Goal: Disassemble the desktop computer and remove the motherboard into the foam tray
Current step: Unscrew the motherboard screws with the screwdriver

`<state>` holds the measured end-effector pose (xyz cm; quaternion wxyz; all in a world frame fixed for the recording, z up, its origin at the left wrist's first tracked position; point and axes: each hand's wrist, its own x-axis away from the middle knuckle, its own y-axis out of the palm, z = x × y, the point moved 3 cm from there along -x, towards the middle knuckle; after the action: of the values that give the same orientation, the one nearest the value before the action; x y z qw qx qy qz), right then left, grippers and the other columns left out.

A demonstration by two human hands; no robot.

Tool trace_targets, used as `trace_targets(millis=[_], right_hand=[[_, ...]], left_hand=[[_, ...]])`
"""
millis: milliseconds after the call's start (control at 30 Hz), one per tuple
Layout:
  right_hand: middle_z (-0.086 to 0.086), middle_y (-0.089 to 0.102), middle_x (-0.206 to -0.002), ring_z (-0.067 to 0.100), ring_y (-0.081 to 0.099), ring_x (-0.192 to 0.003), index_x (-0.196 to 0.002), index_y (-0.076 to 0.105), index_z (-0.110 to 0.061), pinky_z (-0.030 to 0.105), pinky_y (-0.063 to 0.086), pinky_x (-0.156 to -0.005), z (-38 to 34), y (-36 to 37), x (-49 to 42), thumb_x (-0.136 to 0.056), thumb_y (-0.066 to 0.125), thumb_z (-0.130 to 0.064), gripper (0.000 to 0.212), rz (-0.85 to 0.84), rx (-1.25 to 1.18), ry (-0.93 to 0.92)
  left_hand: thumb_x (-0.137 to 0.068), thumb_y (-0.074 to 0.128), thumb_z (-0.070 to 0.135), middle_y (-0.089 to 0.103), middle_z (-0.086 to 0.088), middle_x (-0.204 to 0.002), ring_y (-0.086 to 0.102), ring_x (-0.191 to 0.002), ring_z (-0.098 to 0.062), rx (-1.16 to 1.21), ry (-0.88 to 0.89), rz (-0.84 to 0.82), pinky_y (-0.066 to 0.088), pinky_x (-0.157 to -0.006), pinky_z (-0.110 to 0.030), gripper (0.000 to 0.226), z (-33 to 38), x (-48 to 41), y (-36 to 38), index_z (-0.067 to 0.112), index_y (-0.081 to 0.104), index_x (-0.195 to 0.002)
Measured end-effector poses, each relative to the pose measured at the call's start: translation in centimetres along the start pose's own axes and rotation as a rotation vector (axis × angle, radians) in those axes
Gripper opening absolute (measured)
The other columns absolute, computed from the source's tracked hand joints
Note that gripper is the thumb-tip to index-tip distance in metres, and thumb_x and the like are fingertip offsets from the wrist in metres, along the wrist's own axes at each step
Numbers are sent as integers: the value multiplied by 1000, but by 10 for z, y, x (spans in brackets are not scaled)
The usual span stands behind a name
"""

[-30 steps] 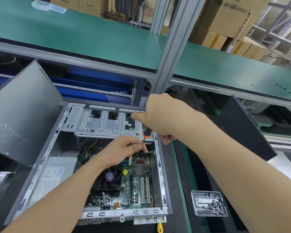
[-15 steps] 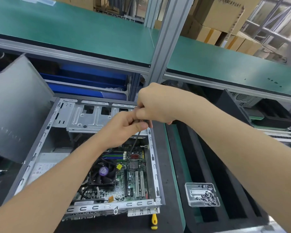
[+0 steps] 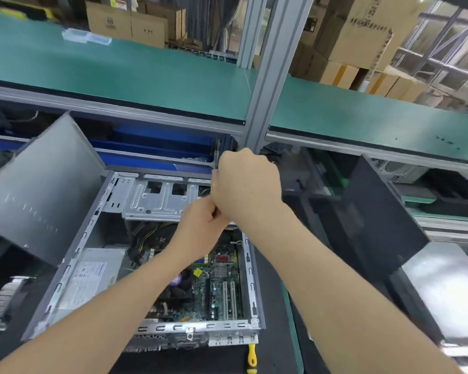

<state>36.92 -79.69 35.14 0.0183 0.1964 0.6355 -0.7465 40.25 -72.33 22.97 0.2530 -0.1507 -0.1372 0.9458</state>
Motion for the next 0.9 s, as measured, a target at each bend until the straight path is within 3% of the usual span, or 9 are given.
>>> trace_targets(millis=[67,167,300,400,500,600,700,800,900], right_hand=[[1,27,-61,28,60,-70,-89,65,-20,30,28,-48,-6,4,0,-95,66,-22,7,-54,31,59],[4,28,-62,33,66,-78,-102,71,-11,30,21,-40,2,6,-3,-95,60,-6,14,-93,59,74],[5,25,-63,33,63,-77,-99,69,-10,34,38,-53,-2,1,-1,-91,60,3,18,-70,85,-65],[3,25,-63,29,47,-66,-86,56,-15,35,39,-58,-8,3,-6,-90,61,2,17,-76,73,-221],[3,23,-63,28,45,-62,-81,43,-15,36,39,-59,-12,8,-16,-91,60,1,25,-59,104,-382],[3,26,-61,20,35,-50,-64,25,-9,32,33,-51,-16,13,-26,-91,59,-4,44,-66,102,-544],[2,36,-57,17,33,-51,-60,42,-10,31,33,-53,-14,14,-33,-94,57,-17,38,-108,65,-703],[3,53,-64,23,49,-63,-66,62,-14,35,41,-60,-12,11,-32,-94,54,-25,30,-127,39,-881],[2,44,-63,24,41,-56,-60,58,-13,33,34,-53,-5,3,-28,-91,62,-17,32,-83,-93,-937]], left_hand=[[-82,55,31,45,16,-46,40,-47,-5,-49,-29,-113,31,-47,-18,27,5,-6,-7,33,44,-57],[-86,57,35,54,13,-54,41,-50,-1,-106,42,-345,37,-50,-15,24,19,-18,-23,47,60,-65],[-87,56,44,62,-13,-69,47,-63,-21,-139,71,-482,41,-60,-38,19,20,-29,-28,36,61,-70],[-93,59,34,42,5,-56,33,-54,-17,-41,53,-445,30,-53,-29,32,17,-25,-31,42,58,-61],[-103,55,12,48,19,-49,36,-42,-1,7,46,-339,30,-46,-9,54,13,-16,-32,49,64,-65],[-104,59,17,54,27,-51,45,-42,6,10,9,-133,33,-45,-5,39,9,-6,-32,42,64,-74],[-103,63,27,49,24,-50,45,-45,6,24,-24,10,33,-49,-8,18,6,3,-25,20,68,-87],[-99,67,35,32,12,-47,26,-44,-6,77,-71,104,20,-45,-17,42,3,12,-19,29,46,-64],[-101,64,36,25,9,-51,21,-46,-9,61,-121,-39,19,-47,-25,45,4,6,-24,17,41,-67]])
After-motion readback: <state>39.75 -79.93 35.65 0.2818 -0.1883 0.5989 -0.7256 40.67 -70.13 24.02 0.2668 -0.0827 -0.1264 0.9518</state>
